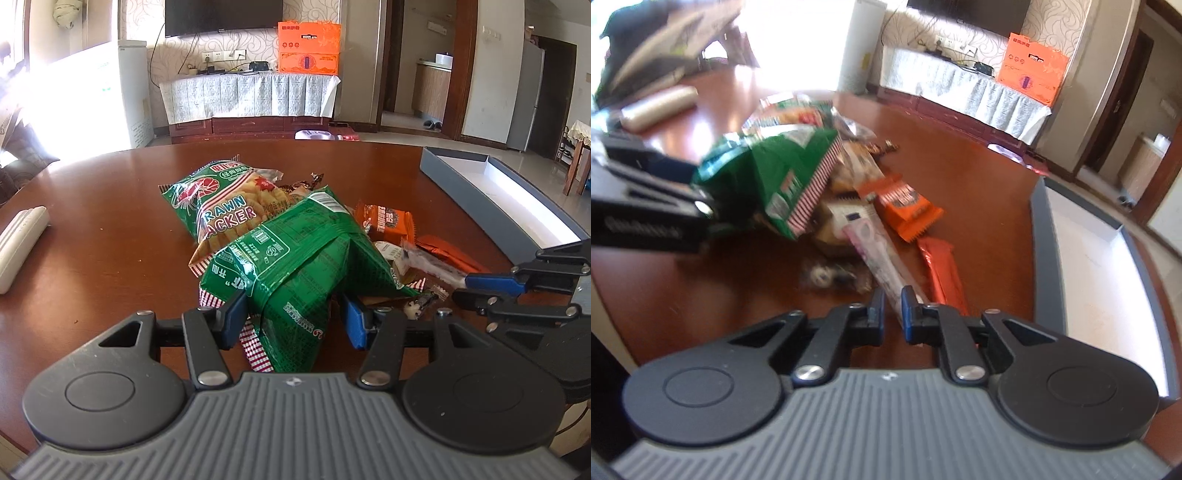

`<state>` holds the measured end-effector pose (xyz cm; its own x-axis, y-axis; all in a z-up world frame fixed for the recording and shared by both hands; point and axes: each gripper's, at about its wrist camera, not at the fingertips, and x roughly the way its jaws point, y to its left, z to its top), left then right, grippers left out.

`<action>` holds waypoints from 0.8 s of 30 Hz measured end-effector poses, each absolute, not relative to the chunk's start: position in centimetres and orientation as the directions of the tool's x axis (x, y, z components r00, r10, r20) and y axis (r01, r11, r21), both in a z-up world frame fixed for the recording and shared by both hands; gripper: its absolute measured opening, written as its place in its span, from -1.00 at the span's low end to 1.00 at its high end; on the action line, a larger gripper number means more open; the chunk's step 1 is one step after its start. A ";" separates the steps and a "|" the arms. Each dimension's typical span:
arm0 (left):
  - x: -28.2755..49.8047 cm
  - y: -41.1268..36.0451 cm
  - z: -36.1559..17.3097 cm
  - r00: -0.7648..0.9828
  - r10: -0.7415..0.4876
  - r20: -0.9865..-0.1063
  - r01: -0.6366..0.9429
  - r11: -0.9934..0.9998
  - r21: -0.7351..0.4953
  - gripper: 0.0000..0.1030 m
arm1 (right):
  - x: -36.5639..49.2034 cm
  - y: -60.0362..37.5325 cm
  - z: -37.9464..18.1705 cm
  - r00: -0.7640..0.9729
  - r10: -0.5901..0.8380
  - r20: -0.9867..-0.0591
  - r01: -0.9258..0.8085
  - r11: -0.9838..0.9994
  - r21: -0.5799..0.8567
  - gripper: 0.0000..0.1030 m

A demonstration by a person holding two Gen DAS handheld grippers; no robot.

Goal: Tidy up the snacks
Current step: 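Grasp the pink-wrapped lollipop stick with the right gripper while the left holds the green bag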

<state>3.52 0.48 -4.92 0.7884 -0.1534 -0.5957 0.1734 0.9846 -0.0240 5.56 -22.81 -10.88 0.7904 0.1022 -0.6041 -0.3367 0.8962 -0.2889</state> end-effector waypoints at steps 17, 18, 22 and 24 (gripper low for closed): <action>4.4 1.2 -5.0 0.766 -0.195 -0.612 0.168 0.980 -0.102 0.19 | 9.7 -26.2 -10.0 0.614 0.285 -0.736 -0.590 0.786 -0.188 -0.04; 4.4 1.0 -5.0 0.765 -0.198 -0.612 0.171 0.980 -0.102 0.19 | 9.9 -26.1 -10.0 0.602 0.297 -0.741 -0.598 0.783 -0.173 -0.04; 4.4 0.8 -5.0 0.765 -0.197 -0.613 0.176 0.980 -0.095 0.19 | 10.9 -25.8 -10.0 0.574 0.321 -0.754 -0.604 0.788 -0.124 -0.04; 4.3 0.8 -5.0 0.765 -0.199 -0.613 0.177 0.979 -0.096 0.20 | 11.4 -26.4 -10.0 0.560 0.333 -0.758 -0.582 0.810 -0.074 -0.04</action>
